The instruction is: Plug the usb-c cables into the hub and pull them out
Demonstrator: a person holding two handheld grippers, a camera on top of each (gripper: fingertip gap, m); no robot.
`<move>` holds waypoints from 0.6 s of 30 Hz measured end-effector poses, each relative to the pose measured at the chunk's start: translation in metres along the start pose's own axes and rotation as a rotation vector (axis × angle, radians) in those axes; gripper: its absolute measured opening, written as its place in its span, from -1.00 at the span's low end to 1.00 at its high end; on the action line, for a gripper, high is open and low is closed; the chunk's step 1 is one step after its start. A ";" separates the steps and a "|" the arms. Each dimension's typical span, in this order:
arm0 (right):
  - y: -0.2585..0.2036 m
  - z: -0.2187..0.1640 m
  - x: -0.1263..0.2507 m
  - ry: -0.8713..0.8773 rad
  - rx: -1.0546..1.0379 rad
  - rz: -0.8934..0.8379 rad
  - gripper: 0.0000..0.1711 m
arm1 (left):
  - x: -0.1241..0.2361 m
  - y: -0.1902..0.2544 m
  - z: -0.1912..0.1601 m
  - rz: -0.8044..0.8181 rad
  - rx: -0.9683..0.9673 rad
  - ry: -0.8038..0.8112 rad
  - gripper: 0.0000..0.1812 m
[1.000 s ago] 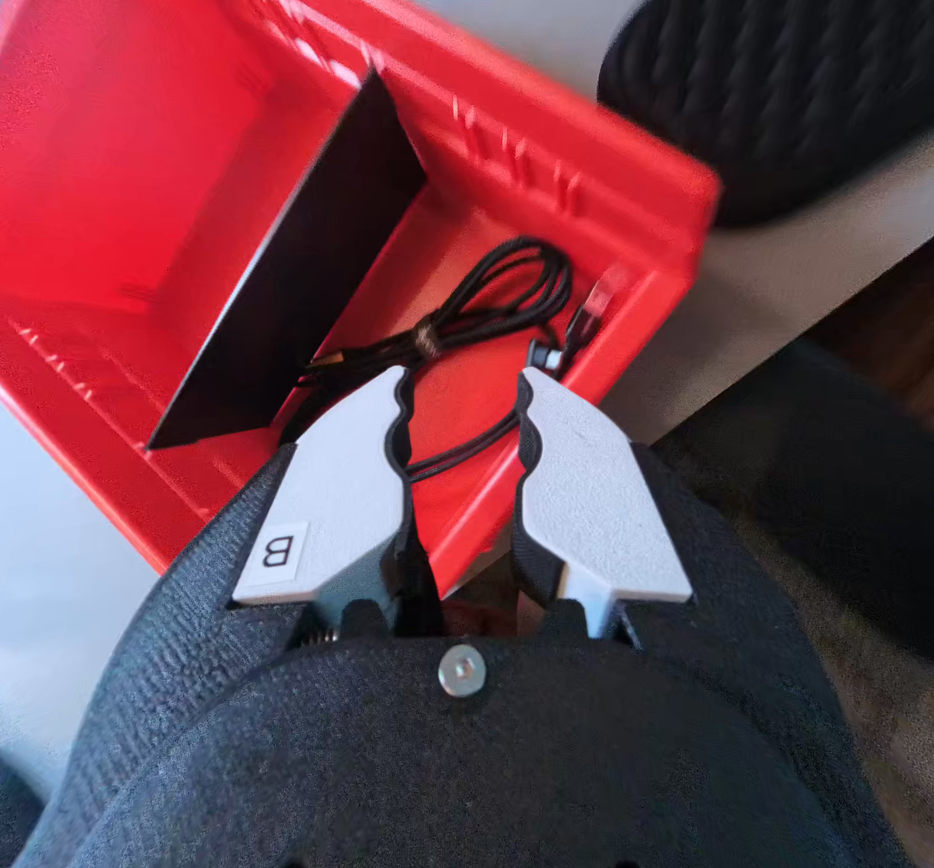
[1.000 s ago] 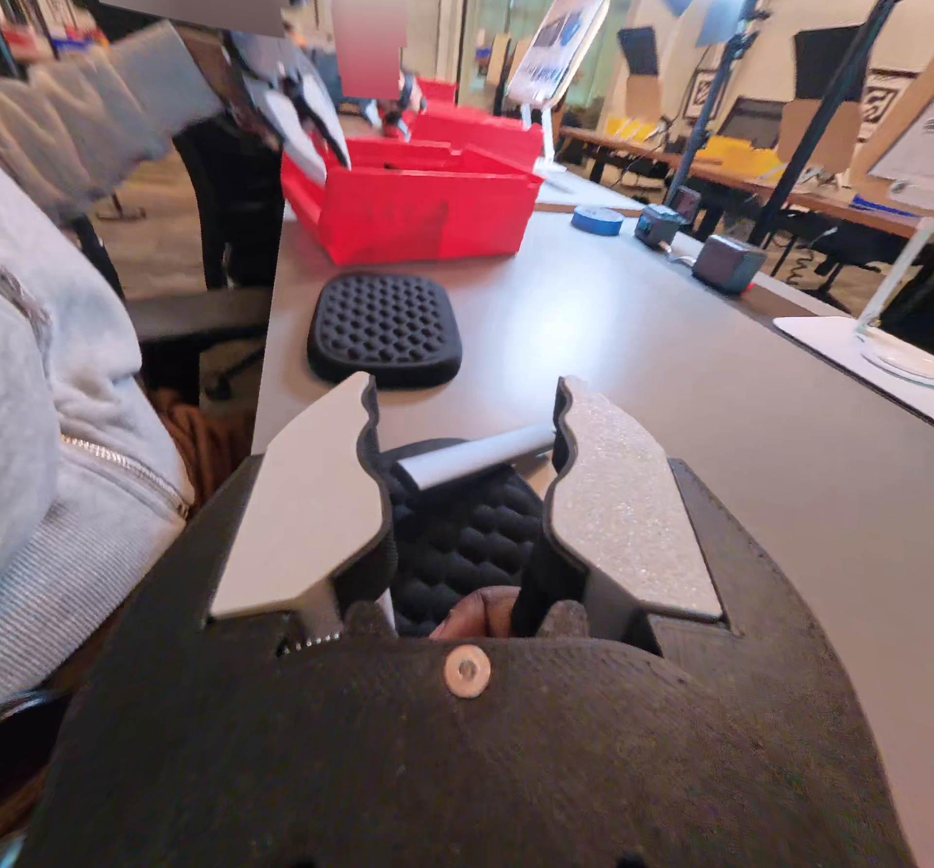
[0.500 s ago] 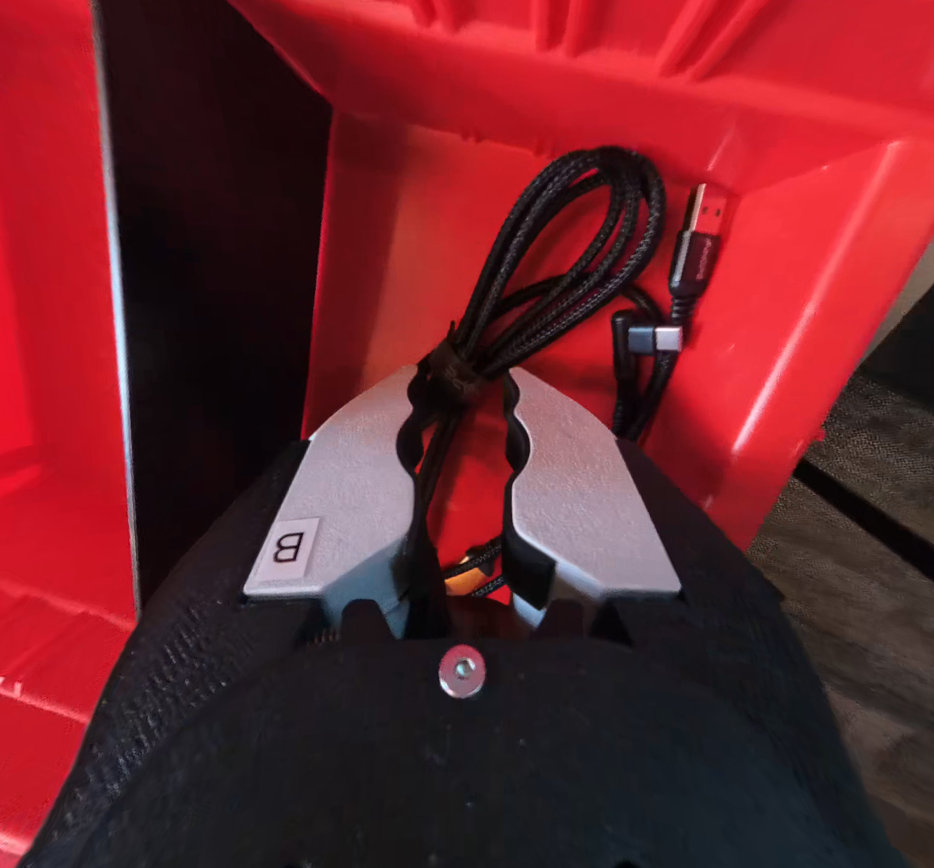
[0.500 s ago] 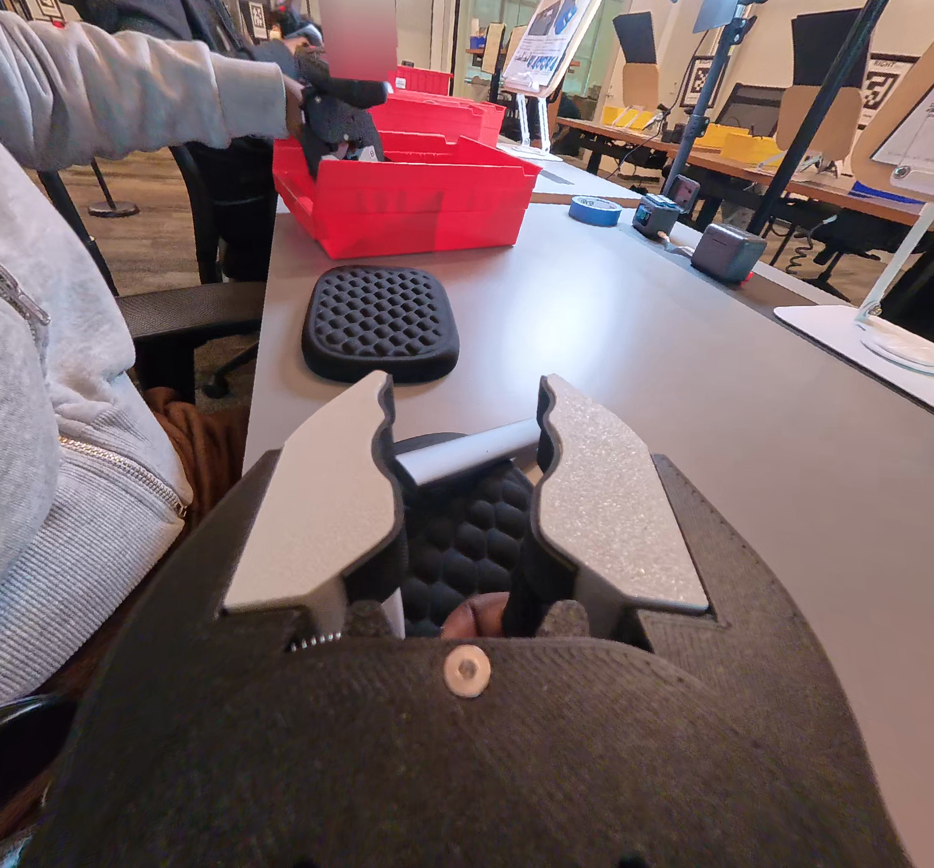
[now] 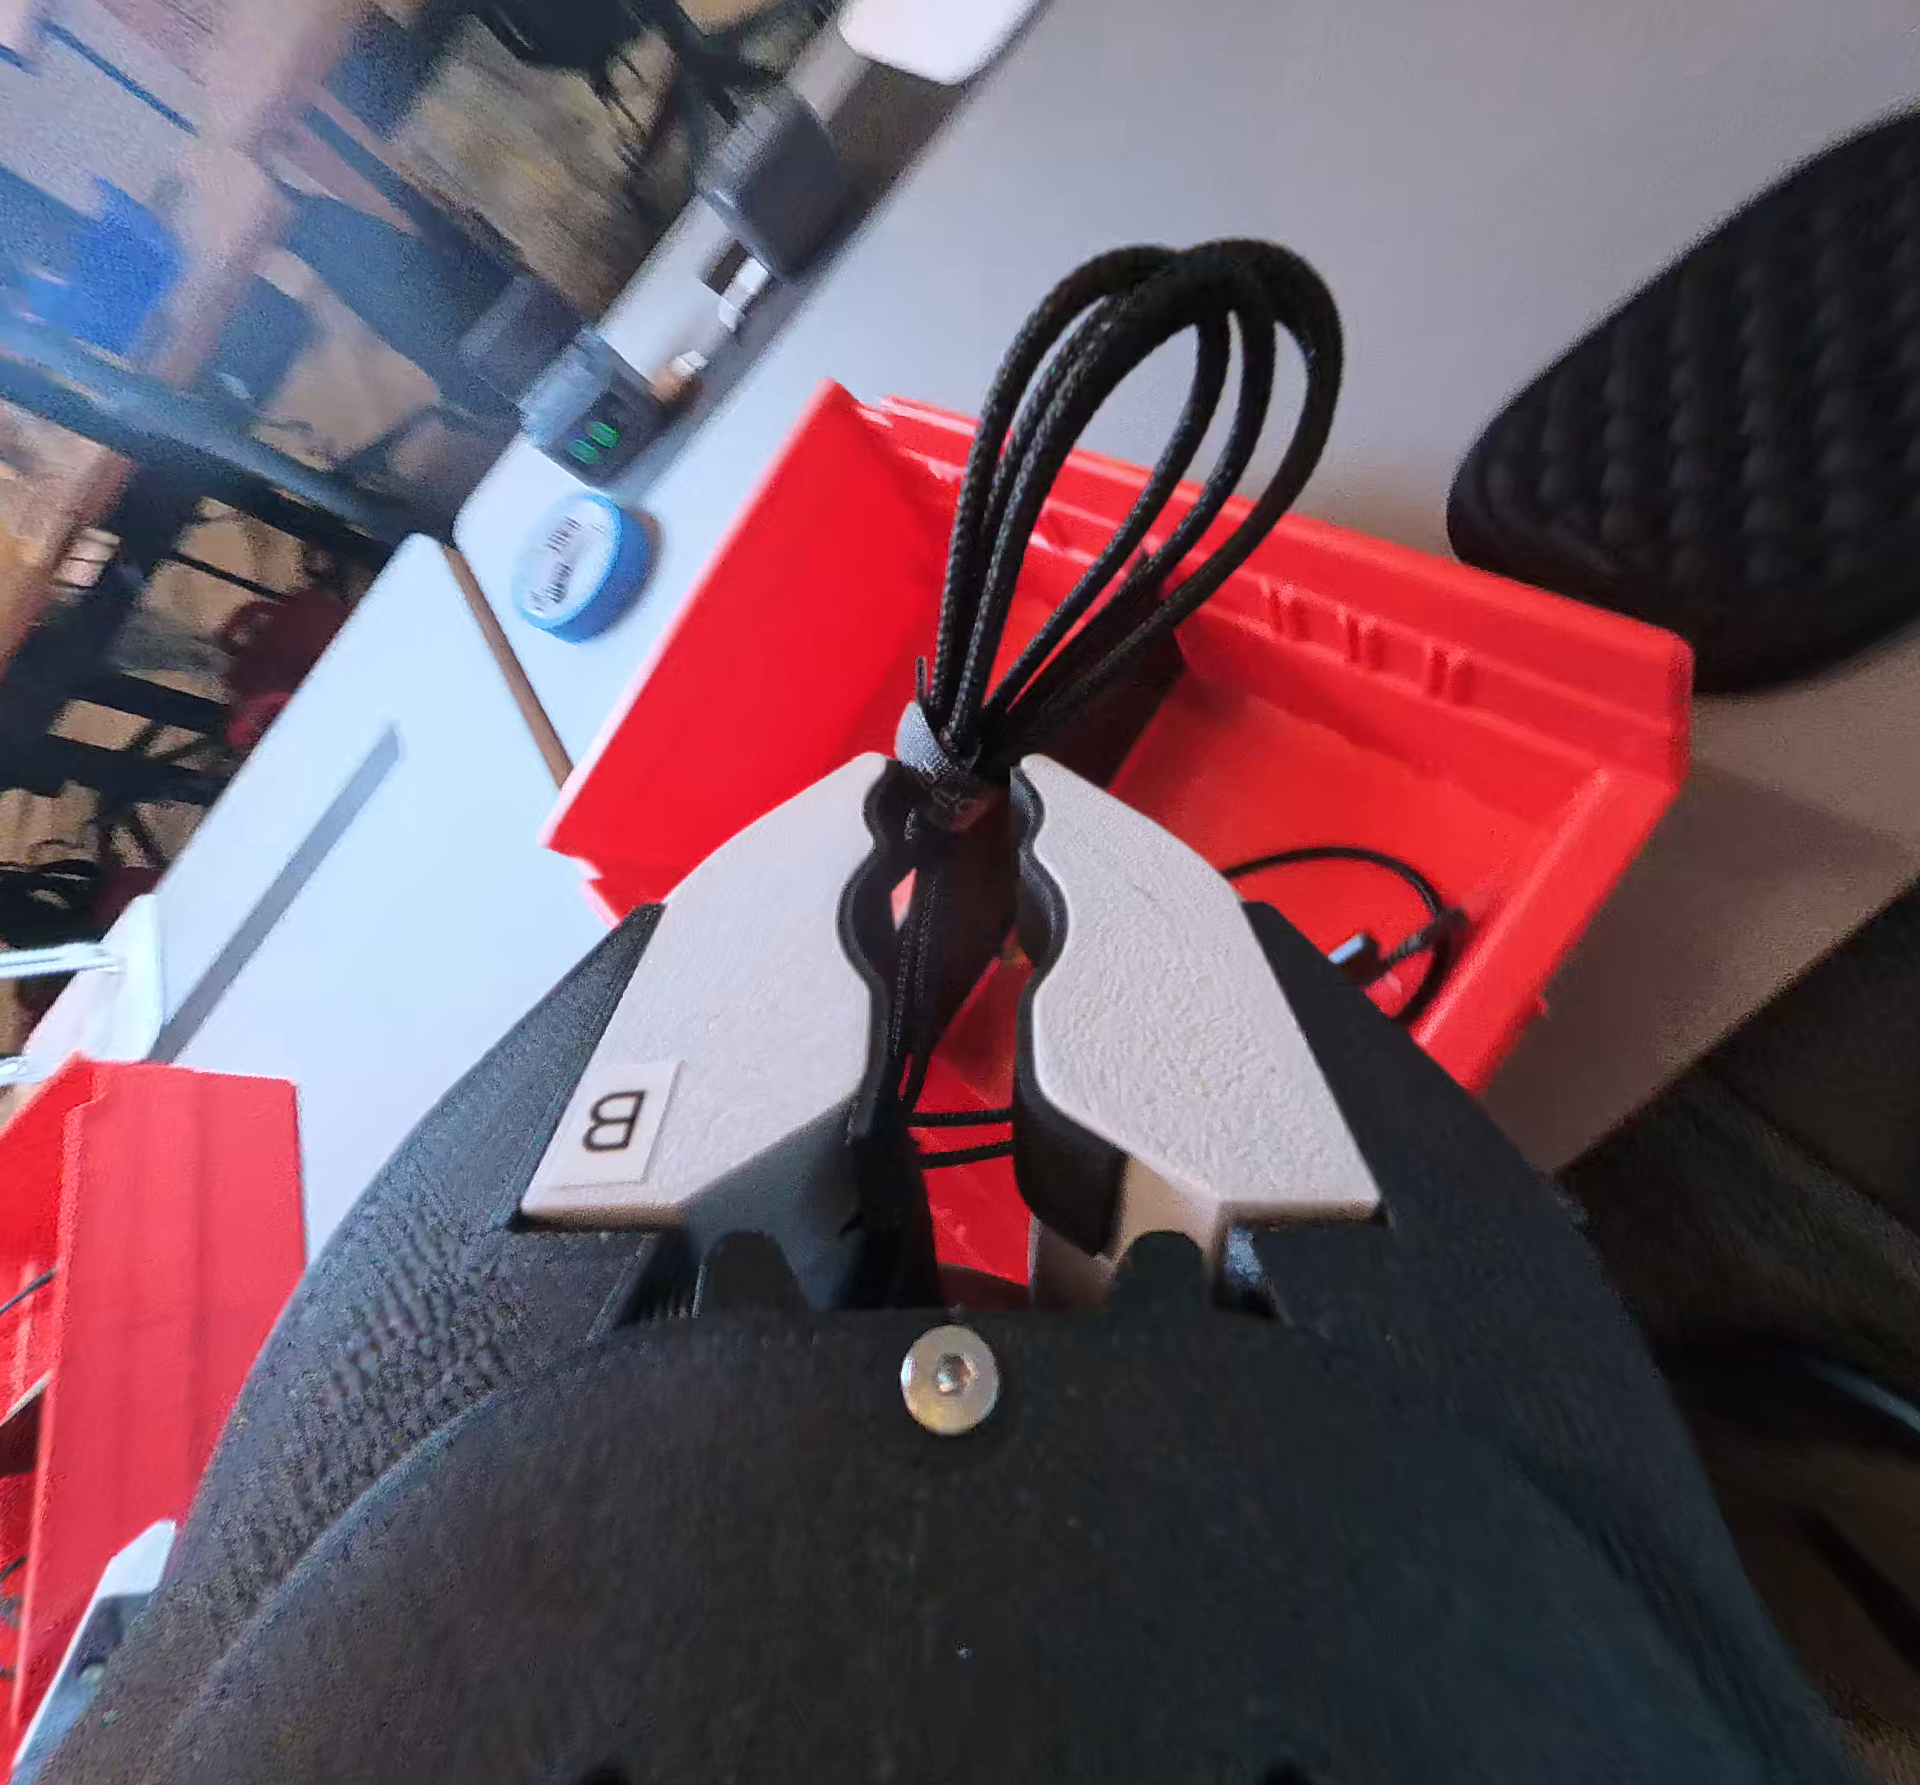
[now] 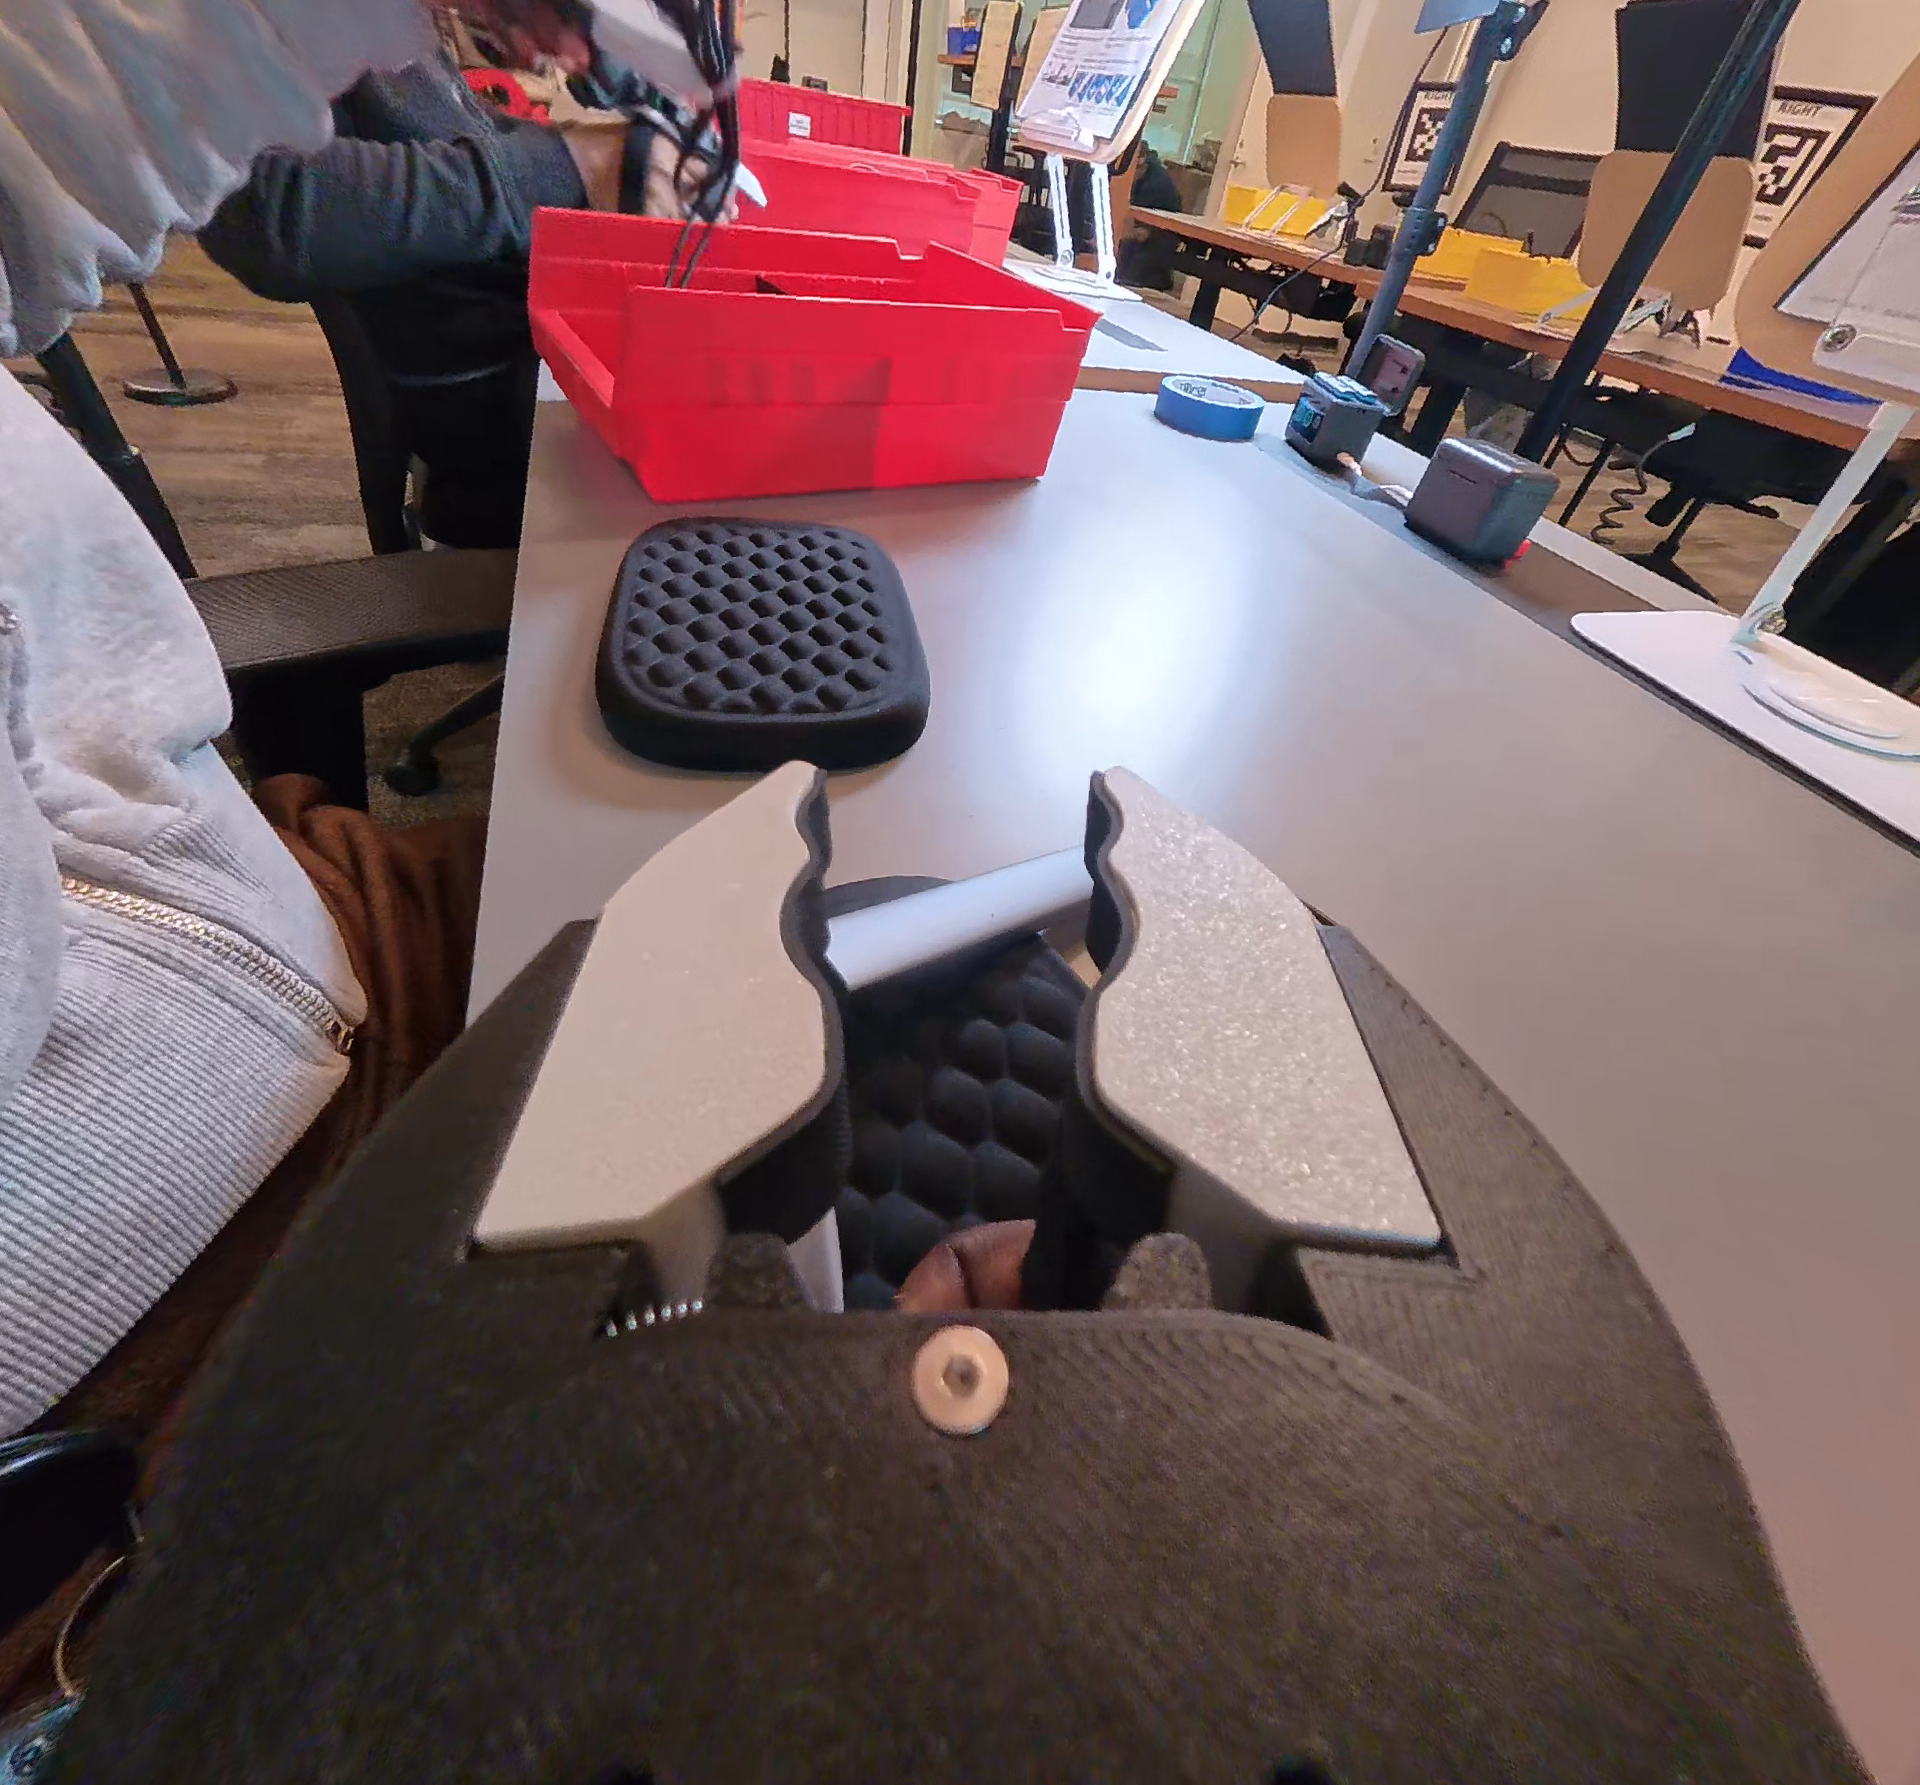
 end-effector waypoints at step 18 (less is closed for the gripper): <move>0.004 0.000 -0.004 -0.027 -0.007 -0.037 -0.40 | 0.139 -0.023 0.148 0.436 0.487 1.159 -0.80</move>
Point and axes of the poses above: each gripper's, where its closed fingertips meet, x back along the fingers, z out of its top, y = z × x across the jaws, the point moved 2 cm from there along x, back along the fingers, and after that the axes turned 8 degrees about z, right-handed, at the moved point
